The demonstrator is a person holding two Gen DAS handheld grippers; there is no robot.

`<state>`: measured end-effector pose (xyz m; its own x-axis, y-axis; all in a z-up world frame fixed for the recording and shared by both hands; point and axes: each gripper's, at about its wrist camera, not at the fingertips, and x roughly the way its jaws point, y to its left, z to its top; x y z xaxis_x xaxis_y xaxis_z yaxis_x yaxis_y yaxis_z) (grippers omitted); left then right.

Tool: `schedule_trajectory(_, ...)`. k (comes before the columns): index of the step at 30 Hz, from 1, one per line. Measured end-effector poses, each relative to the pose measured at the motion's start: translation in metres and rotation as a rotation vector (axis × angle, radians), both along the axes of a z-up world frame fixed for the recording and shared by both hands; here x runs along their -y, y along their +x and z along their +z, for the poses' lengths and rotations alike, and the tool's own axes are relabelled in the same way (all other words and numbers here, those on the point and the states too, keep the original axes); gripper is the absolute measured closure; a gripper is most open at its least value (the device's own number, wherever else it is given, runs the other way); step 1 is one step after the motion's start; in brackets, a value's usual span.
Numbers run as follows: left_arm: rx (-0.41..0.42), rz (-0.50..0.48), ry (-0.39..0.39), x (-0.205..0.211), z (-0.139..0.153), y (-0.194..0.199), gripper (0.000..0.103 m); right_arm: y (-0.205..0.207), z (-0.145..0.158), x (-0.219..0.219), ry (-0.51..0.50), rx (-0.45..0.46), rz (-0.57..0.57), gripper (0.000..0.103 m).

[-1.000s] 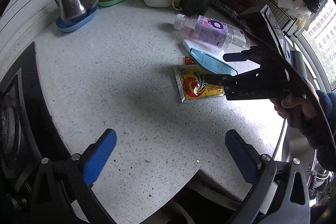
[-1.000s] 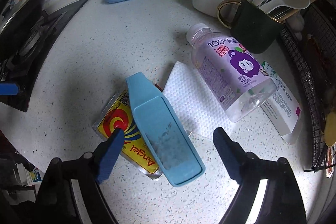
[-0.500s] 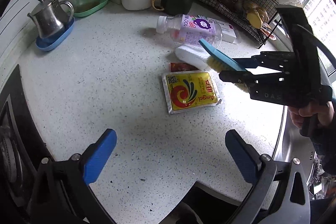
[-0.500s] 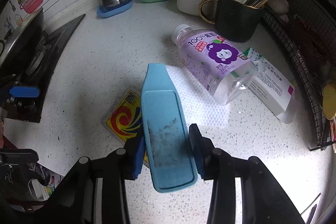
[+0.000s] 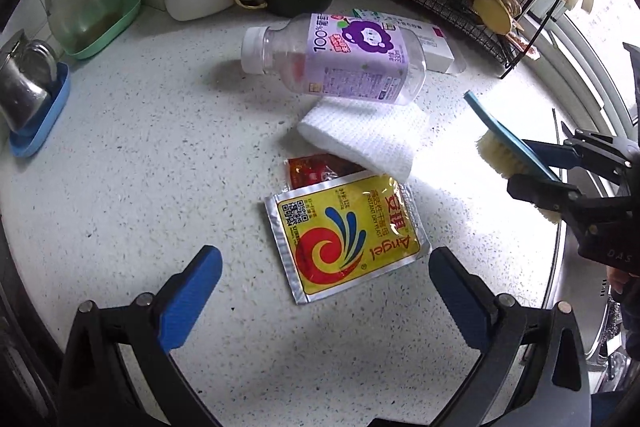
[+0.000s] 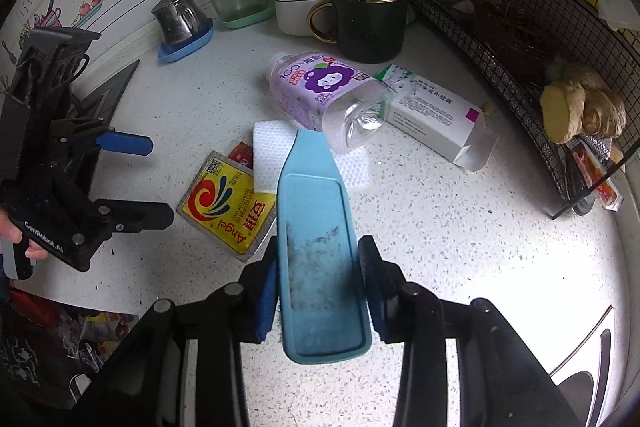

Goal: Collect trash
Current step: 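Grasp the Angel yeast packet with the left tool while the right tool holds the brush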

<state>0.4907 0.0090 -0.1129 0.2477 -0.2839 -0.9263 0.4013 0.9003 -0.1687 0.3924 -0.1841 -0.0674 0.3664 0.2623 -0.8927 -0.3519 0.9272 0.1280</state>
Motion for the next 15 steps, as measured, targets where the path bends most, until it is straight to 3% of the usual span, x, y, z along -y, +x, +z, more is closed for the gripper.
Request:
schedule_trajectory(4, -0.020, -0.018, 0.009, 0.011, -0.015, 0.011, 0.004, -0.002, -0.002, 0.009, 0.011, -0.005, -0.014, 0.068)
schedule_trajectory(8, -0.064, -0.036, 0.027, 0.019, -0.028, 0.015, 0.025, -0.001, -0.004, 0.012, 0.013, -0.002, -0.018, 0.068)
schedule_trajectory(15, -0.027, -0.077, 0.055, 0.038, -0.032, 0.004, 0.026, 0.001, -0.003, 0.017, 0.040, 0.003, -0.038, 0.068)
